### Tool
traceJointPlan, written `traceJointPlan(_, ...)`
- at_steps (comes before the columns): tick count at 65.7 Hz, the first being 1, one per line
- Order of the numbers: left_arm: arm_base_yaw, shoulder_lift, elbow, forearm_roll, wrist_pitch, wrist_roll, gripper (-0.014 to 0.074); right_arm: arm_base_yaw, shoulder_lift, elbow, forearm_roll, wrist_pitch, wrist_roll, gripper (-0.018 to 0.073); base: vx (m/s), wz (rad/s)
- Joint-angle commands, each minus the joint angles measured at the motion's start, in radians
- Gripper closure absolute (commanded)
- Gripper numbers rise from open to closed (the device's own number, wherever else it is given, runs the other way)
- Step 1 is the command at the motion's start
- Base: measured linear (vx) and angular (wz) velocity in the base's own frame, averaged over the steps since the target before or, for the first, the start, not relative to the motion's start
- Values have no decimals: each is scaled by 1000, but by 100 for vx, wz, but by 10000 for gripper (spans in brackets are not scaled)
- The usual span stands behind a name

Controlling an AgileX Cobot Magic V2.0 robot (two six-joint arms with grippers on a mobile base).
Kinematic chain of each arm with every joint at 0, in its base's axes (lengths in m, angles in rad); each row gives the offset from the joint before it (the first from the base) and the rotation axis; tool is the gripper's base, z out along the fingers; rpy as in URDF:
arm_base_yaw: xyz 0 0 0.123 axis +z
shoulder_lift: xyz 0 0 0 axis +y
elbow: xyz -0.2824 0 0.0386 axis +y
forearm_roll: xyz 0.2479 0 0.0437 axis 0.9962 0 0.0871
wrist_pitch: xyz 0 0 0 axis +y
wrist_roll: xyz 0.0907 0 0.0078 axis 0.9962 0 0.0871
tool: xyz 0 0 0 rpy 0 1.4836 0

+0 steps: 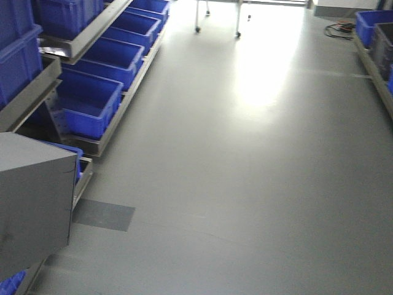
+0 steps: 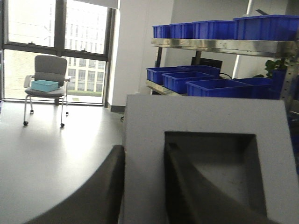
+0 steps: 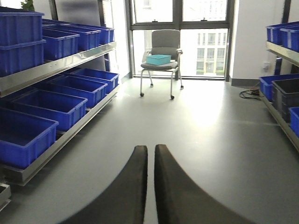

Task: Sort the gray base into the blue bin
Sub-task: 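Turn the base toward the rack of empty blue bins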

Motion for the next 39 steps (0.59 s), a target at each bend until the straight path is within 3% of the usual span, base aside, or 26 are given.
traceJointPlan(1, -3, 11, -26, 1, -102, -12, 591, -4, -8, 1, -6, -74, -7, 564, 31, 42)
traceJointPlan(16, -3, 11, -26, 1, -102, -12, 591, -4, -8, 1, -6, -74, -7, 564, 29, 54)
traceJointPlan(39, -3, 11, -26, 1, -102, -12, 591, -4, -8, 1, -6, -74, -7, 564, 25, 75)
